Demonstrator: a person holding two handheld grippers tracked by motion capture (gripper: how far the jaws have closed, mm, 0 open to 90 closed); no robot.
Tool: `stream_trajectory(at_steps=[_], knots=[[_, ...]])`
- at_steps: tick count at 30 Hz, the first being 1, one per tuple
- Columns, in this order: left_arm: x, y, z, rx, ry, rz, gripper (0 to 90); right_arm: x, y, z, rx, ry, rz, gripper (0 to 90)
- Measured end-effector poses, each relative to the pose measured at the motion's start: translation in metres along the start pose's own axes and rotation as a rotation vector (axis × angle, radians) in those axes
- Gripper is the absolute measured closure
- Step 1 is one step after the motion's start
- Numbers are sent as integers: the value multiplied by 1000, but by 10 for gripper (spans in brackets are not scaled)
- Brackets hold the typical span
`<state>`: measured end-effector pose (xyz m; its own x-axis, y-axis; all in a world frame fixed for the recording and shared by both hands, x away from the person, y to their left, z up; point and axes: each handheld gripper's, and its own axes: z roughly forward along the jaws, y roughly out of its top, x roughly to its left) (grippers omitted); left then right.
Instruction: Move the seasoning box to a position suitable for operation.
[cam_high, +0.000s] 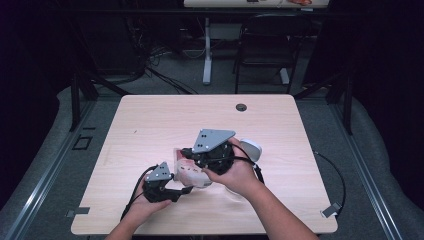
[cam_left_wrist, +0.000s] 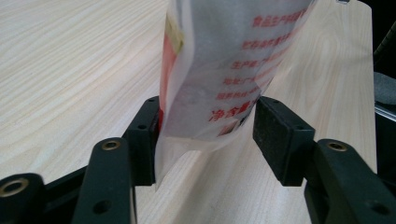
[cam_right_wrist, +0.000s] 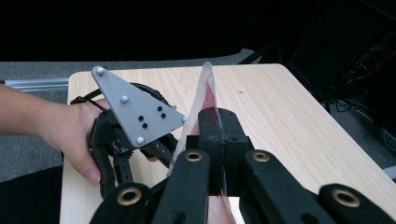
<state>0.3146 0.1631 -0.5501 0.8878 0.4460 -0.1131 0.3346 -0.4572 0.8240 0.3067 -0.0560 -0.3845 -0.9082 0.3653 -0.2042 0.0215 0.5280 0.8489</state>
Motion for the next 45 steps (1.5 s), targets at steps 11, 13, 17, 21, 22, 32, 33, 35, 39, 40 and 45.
stream_trajectory(at_steps=[11,13,17,21,22,32,33,35,39,40,45], knots=[[-1,3,-6,17,-27,-12,582,-1,-1,-4,-19,4,4,900],[0,3,-7,22,-28,-11,593,0,-1,-4,-22,6,2,900],[-1,5,-9,29,-26,-10,609,0,-3,-6,-28,12,1,900],[-1,6,-12,32,-18,-9,619,-1,-3,-7,-38,16,4,900],[-1,6,-12,33,-17,-8,621,-1,-3,-8,-38,18,3,900],[-2,8,-17,54,-11,-3,643,-4,-8,-12,-50,22,15,897],[-2,9,-18,54,-9,-3,646,-4,-9,-12,-47,23,16,896],[-2,9,-19,56,-7,-2,654,-5,-9,-13,-48,22,16,894],[-2,10,-20,63,-2,4,664,-6,-11,-15,-40,22,16,893],[-1,10,-20,65,-3,4,666,-6,-11,-15,-39,22,17,893],[-3,10,-21,72,-7,6,671,-7,-14,-16,-42,23,26,892]])
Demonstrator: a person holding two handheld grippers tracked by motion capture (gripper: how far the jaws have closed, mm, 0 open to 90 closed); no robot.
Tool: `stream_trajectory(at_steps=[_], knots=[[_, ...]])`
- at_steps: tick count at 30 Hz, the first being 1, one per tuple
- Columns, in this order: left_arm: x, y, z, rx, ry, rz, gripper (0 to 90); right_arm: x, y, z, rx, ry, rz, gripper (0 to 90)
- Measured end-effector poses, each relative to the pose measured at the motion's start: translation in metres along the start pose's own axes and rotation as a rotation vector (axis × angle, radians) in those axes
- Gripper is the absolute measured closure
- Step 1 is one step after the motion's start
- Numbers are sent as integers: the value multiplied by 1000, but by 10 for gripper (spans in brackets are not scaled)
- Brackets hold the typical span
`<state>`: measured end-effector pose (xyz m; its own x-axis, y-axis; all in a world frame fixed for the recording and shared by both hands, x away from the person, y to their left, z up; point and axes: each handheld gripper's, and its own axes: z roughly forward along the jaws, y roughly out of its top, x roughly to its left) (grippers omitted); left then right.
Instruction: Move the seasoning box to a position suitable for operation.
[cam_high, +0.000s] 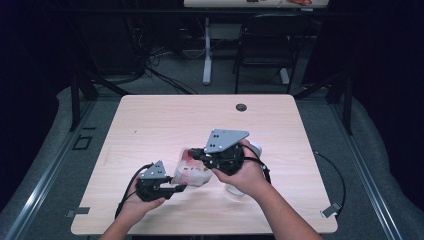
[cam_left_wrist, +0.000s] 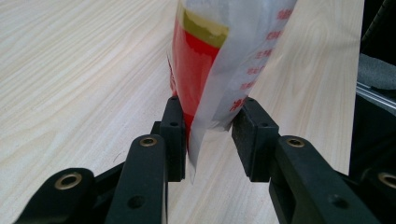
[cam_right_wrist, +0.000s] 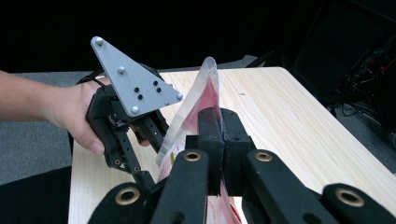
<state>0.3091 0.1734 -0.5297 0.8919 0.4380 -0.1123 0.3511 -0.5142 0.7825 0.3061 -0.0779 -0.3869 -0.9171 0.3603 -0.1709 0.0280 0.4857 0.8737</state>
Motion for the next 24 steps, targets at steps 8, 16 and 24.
stream_trajectory(at_steps=[8,16,24], knots=[[-2,2,-3,19,3,6,681,-2,-5,-4,-3,-3,6,886],[-4,4,-3,38,1,23,685,-4,-11,-9,0,-6,10,884],[-6,9,-4,56,8,25,690,-9,-21,-17,-14,-14,23,887]])
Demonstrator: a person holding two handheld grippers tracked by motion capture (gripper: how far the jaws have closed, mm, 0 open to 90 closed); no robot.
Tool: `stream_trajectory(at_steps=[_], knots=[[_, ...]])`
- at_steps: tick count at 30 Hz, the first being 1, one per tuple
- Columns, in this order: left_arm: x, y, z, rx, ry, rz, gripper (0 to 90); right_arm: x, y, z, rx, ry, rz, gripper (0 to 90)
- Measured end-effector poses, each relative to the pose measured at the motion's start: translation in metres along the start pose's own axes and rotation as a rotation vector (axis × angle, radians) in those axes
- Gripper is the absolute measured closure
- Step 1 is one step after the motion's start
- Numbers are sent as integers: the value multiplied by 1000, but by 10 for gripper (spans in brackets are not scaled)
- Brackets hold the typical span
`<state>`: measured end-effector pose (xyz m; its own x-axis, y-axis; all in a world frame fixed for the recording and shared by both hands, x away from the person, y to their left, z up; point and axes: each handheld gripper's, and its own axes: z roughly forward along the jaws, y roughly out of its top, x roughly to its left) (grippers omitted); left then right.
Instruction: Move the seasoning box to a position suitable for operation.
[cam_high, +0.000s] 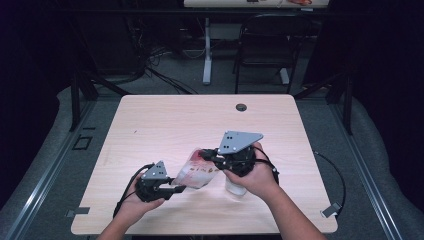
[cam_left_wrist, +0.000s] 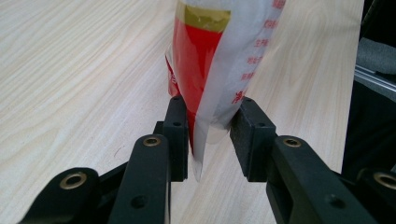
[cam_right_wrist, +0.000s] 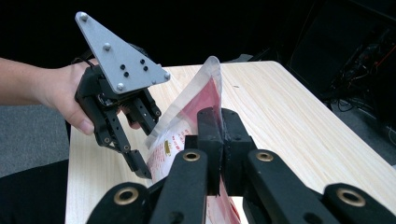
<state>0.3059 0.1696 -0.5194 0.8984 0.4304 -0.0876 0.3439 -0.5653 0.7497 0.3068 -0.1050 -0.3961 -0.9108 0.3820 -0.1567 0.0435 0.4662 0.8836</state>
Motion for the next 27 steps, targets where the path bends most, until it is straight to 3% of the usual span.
stream_trajectory(at_steps=[19,27], knots=[[-4,15,-10,26,8,26,704,-9,-16,-14,-81,-14,82,899],[-5,16,-15,36,-1,26,707,-9,-18,-16,-86,-9,96,900]])
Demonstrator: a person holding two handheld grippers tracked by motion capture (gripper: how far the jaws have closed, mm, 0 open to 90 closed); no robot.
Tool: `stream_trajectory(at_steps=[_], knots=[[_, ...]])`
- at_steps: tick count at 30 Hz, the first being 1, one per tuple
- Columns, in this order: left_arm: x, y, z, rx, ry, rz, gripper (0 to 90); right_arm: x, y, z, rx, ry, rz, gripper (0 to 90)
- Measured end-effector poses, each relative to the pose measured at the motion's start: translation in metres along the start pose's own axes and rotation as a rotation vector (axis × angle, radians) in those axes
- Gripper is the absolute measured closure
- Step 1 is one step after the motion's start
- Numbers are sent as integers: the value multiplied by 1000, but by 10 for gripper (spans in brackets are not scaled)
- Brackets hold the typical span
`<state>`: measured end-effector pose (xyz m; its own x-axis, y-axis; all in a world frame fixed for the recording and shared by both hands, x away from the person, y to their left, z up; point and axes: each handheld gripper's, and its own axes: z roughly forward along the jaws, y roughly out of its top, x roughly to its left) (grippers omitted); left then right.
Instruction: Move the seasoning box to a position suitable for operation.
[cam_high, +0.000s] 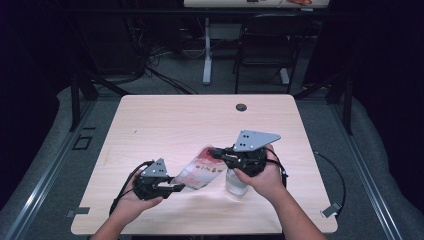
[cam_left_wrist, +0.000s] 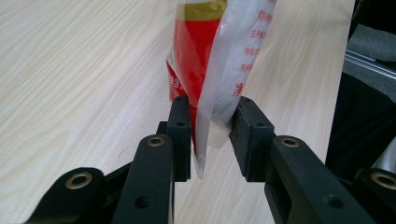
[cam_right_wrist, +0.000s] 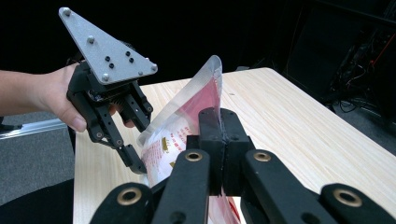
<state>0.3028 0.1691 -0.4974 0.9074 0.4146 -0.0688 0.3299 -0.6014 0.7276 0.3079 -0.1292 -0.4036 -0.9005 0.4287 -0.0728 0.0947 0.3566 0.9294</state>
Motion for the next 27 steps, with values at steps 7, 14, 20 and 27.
stream_trajectory(at_steps=[7,14,20,27], knots=[[1,1,-5,8,1,2,708,-1,-2,-2,-8,8,18,900],[2,4,-9,28,4,10,712,-3,-8,-3,-11,5,31,900],[3,5,-12,31,8,14,716,-5,-10,-3,-3,0,29,900],[4,7,-15,39,9,17,720,-7,-14,-5,6,-5,40,899]])
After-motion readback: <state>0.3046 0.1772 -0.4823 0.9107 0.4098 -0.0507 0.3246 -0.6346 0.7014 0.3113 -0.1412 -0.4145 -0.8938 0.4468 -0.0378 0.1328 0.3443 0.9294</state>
